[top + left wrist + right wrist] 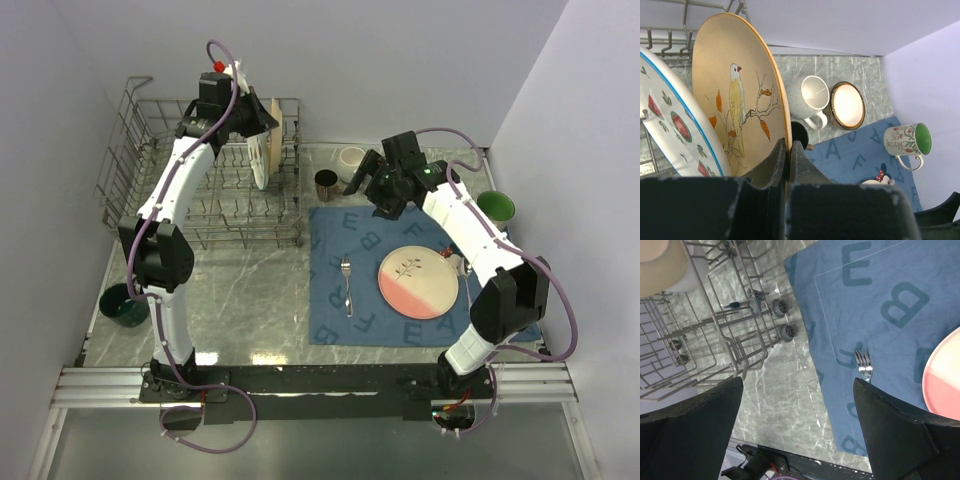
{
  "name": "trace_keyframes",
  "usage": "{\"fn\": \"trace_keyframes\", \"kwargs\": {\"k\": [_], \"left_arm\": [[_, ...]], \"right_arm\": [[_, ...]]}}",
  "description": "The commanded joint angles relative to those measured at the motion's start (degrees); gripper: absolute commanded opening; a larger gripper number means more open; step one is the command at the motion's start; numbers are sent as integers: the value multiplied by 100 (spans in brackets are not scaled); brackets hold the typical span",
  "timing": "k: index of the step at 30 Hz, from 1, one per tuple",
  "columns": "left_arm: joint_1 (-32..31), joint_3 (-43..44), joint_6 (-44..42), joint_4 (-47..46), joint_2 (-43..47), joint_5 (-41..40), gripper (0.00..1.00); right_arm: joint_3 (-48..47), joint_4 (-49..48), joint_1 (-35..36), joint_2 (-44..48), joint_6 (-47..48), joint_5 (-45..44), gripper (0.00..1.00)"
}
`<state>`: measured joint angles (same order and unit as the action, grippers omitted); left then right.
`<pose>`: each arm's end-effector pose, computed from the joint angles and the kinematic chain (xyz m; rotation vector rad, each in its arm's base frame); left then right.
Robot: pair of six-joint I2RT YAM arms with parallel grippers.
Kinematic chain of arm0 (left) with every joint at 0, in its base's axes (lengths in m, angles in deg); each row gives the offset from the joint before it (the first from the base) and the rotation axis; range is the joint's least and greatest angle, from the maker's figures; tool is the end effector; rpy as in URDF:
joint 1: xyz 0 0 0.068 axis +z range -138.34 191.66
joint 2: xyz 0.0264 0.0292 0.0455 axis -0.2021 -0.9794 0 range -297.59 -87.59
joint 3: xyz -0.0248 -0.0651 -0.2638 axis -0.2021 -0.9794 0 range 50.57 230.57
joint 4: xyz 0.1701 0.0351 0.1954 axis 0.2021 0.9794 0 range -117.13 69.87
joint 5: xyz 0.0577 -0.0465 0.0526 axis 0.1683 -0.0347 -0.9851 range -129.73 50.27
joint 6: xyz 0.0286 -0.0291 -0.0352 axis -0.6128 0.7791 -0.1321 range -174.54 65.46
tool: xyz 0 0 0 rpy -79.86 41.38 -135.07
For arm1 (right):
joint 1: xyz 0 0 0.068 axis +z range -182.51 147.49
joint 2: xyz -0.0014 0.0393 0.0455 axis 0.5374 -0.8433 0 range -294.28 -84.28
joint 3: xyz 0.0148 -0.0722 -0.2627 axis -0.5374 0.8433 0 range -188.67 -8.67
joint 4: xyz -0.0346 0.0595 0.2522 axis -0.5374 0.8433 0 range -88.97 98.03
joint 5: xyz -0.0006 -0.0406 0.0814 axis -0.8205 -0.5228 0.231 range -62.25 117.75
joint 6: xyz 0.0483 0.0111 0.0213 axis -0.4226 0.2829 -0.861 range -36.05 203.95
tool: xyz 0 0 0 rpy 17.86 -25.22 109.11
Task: Load the mixed dishes into the dish rack
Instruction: Grab a plate with the left arm
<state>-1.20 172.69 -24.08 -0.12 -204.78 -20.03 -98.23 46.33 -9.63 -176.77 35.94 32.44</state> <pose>0.4644 -0.1183 0.3888 -0.0752 2.0246 -0.8249 0.3233 0.1395 0.3429 0.5093 2.4665 0.6412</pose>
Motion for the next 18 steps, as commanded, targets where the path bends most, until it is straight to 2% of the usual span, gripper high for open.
{"fn": "trace_keyframes", "kwargs": {"k": [1,7,10,18], "left_arm": [[-41,461,188,-1162,284,473,1],[-67,435,680,-1496,336,499,1],[-85,251,742,-1637,460,517,1],[-155,460,777,-1576,416,640,1]], "right_arm": [[70,-241,-142,-15,72,84,100],[44,-276,-266,-164,107,322,99],[52,-328,-327,-156,160,340,99],[35,-364,-406,-261,178,498,99]]}}
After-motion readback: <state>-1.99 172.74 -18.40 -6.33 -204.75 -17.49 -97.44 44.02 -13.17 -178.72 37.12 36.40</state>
